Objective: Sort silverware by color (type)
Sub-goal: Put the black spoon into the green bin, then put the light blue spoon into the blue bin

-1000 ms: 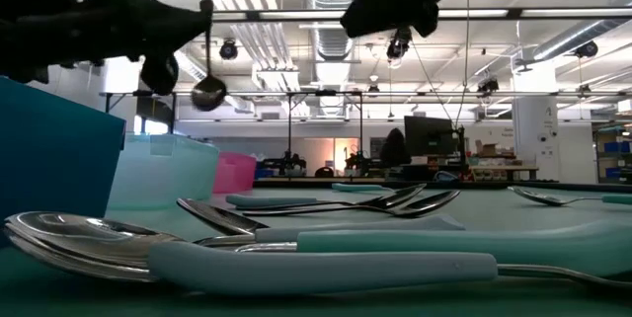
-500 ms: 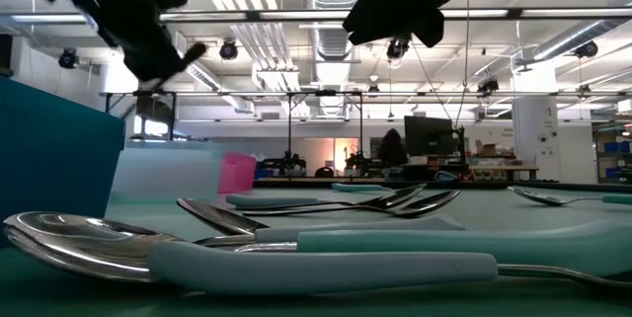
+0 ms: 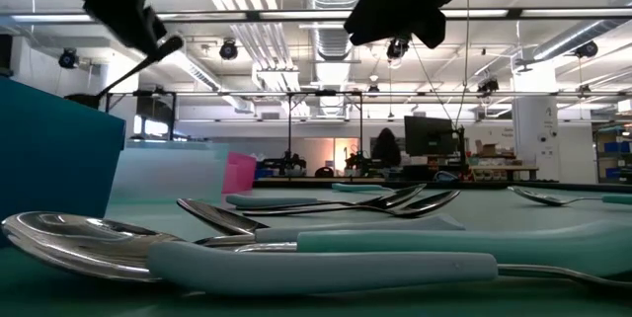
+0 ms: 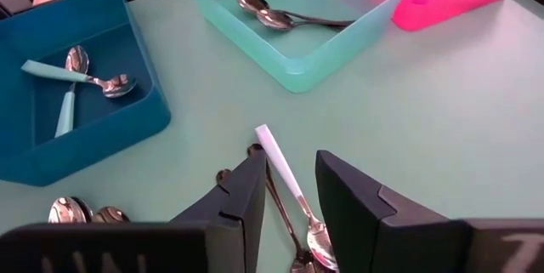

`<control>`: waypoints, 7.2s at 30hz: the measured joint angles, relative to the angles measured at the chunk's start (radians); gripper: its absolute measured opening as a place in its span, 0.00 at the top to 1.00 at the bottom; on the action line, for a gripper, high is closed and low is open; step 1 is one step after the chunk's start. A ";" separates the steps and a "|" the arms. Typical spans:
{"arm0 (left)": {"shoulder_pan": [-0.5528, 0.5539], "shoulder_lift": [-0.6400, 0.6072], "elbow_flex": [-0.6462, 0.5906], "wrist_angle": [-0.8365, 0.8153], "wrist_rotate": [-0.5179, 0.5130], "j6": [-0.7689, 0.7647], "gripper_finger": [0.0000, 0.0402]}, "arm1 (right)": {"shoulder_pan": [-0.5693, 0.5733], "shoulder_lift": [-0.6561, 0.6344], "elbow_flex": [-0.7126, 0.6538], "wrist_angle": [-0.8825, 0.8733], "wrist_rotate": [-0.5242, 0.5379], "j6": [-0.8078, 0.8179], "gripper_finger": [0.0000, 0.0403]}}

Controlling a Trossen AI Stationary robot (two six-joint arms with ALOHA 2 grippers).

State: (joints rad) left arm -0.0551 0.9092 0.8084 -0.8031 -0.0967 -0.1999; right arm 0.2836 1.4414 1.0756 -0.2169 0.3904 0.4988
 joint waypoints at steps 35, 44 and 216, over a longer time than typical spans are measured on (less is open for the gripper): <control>0.000 0.010 -0.103 0.257 0.125 -0.088 0.66 | -0.002 0.000 0.000 -0.909 -0.203 0.553 0.67; -0.006 0.011 -0.102 0.354 0.163 -0.137 0.65 | -0.002 0.000 -0.110 -0.967 -0.382 0.582 0.69; -0.743 0.313 -0.115 0.403 0.422 -1.216 0.79 | -0.023 -0.019 0.016 -0.549 -0.272 0.424 0.56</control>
State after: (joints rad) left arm -0.7979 1.2221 0.6930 -0.4000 0.3248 -1.4162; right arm 0.2602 1.4227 1.0912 -0.7660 0.1186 0.9226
